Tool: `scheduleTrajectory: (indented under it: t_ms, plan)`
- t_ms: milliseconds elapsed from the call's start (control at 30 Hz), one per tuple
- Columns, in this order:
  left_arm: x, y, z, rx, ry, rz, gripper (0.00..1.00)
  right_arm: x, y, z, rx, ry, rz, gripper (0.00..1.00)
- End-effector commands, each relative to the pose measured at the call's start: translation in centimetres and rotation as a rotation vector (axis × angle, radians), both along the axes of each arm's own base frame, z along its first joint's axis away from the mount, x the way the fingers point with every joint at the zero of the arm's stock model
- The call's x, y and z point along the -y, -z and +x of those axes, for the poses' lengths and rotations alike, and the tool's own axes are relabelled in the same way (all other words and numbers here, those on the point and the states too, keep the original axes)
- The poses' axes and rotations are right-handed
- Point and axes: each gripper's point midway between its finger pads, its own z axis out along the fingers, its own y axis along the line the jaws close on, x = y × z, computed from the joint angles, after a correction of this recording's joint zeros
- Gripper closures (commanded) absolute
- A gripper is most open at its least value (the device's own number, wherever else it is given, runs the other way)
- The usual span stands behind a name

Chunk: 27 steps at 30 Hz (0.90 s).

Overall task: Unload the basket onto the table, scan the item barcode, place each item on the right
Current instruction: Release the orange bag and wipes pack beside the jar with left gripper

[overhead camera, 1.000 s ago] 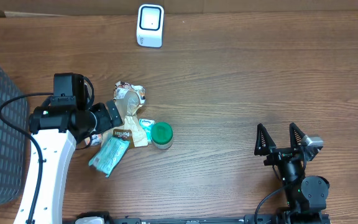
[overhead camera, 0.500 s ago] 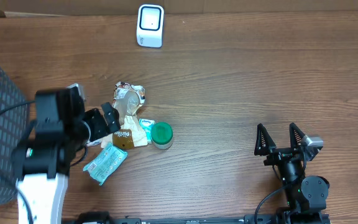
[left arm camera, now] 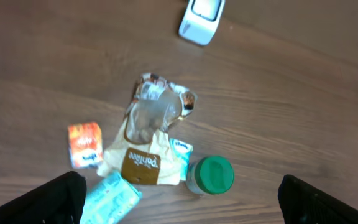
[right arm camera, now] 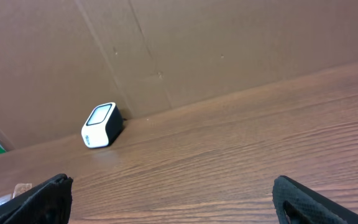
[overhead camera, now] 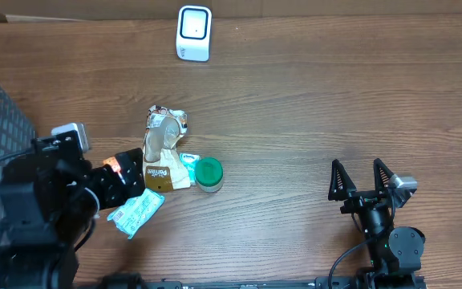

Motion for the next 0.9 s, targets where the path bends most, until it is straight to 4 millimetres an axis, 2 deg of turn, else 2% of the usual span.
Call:
scheduleTrajectory:
  t_ms: [0, 100, 167, 267, 400, 700, 867]
  plan:
    - [0.4, -4.5, -1.0, 0.126, 0.097, 0.108, 0.0, 0.0, 0.2, 0.0, 0.002, 0.005, -0.003, 0.0]
    - [0.4, -6.3, -1.9, 0.17, 0.125, 0.157, 0.0, 0.0, 0.2, 0.0, 0.002, 0.005, -0.003, 0.0]
    - [0.0, -6.7, -2.5, 0.168, 0.118, 0.191, 0.0, 0.0, 0.2, 0.0, 0.002, 0.005, -0.003, 0.0]
    - [-1.5, -6.6, -3.3, 0.133, 0.056, 0.243, 0.0, 0.0, 0.2, 0.0, 0.002, 0.005, -0.003, 0.0]
    - [-1.6, -6.0, -3.7, 0.107, 0.068, 0.267, 0.0, 0.0, 0.2, 0.0, 0.002, 0.005, -0.003, 0.0]
    - [-1.6, -5.9, -3.6, 0.105, 0.068, 0.266, 0.0, 0.0, 0.2, 0.0, 0.002, 0.005, -0.003, 0.0]
    - [-1.5, -6.6, -2.6, 0.143, 0.061, 0.256, 0.0, 0.0, 0.2, 0.0, 0.002, 0.005, -0.003, 0.0]
